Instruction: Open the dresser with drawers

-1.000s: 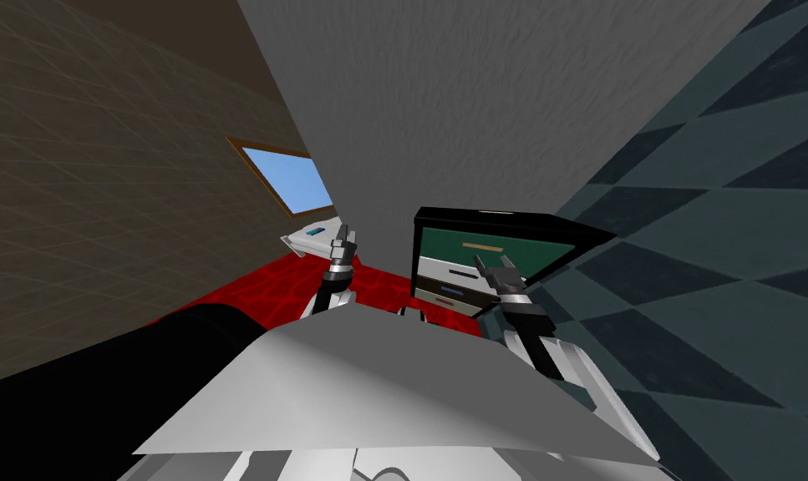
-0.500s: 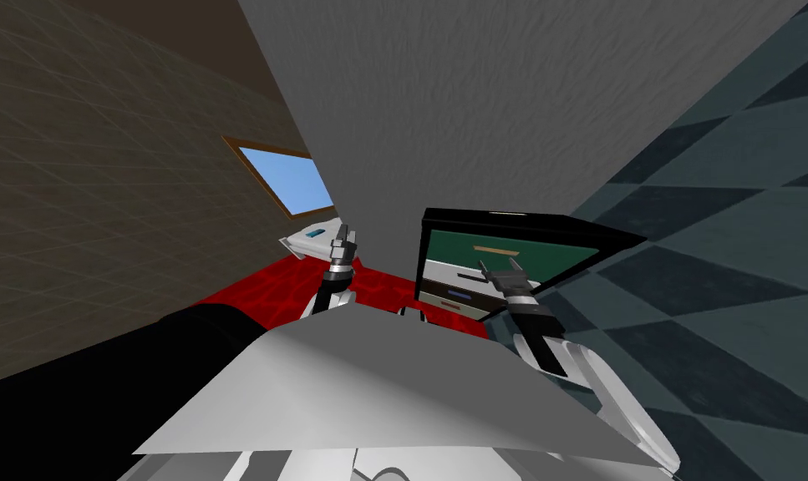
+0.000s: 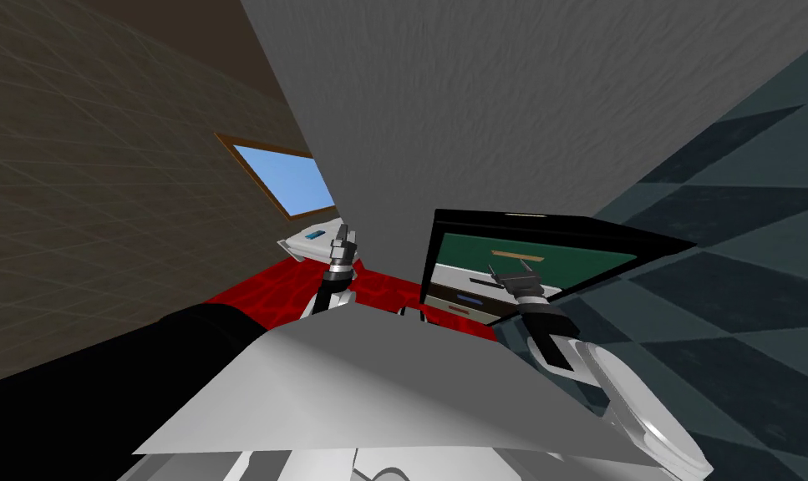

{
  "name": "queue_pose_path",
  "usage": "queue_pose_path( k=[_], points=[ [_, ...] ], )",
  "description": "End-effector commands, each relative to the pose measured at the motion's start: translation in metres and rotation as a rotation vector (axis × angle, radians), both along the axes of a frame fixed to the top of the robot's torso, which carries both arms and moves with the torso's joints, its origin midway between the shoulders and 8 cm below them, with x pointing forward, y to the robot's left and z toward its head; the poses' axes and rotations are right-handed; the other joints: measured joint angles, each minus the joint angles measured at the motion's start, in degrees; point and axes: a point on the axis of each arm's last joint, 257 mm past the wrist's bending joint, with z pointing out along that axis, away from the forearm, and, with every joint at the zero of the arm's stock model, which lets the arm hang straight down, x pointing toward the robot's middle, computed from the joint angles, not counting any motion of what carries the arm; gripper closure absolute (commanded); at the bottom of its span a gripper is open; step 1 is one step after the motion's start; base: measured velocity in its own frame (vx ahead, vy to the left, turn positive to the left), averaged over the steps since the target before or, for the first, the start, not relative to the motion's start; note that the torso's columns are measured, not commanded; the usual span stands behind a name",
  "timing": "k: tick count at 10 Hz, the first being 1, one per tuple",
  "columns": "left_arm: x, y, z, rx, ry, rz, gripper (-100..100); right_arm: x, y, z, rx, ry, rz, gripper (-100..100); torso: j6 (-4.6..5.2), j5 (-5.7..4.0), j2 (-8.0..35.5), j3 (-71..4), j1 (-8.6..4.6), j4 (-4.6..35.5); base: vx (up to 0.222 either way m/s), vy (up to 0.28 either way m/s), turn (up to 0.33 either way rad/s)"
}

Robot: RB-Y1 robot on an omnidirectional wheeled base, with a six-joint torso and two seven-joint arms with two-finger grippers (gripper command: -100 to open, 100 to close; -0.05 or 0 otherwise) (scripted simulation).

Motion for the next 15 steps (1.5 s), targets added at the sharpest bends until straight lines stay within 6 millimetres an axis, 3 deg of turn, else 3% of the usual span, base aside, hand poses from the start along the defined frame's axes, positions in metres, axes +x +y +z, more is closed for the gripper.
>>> queue_pose_path(
  k=[1, 7, 10, 11, 15],
  points=[
    [0.000, 0.000, 0.000, 0.000, 0.000, 0.000, 0, 0.002, -0.026, -0.005, -0.160, 0.031, -0.068, -100, 0.00, -0.02, 0.0, 0.0, -0.08, 0.0, 0.049, 0.117, -0.015],
    [0.000, 0.000, 0.000, 0.000, 0.000, 0.000, 0, 0.003, -0.068, -0.005, -0.412, 0.077, -0.169, -100, 0.00, 0.00, 0.0, 0.0, -0.01, 0.0, 0.034, 0.091, -0.014],
    [0.000, 0.000, 0.000, 0.000, 0.000, 0.000, 0, 0.002, -0.068, -0.001, -0.392, 0.073, -0.161, -100, -0.01, -0.04, -0.2, -0.1, -0.13, -0.1, 0.044, 0.025, 0.004],
    [0.000, 0.000, 0.000, 0.000, 0.000, 0.000, 0, 0.002, -0.069, -0.001, -0.391, 0.073, -0.161, 100, 0.00, -0.03, -0.1, -0.1, -0.10, 0.0, 0.007, 0.002, 0.000],
    [0.000, 0.000, 0.000, 0.000, 0.000, 0.000, 0, -0.001, -0.063, 0.006, -0.393, 0.063, -0.139, 100, 0.00, 0.01, 0.2, 0.1, 0.02, 0.1, -0.169, 0.026, -0.057]
  ],
)
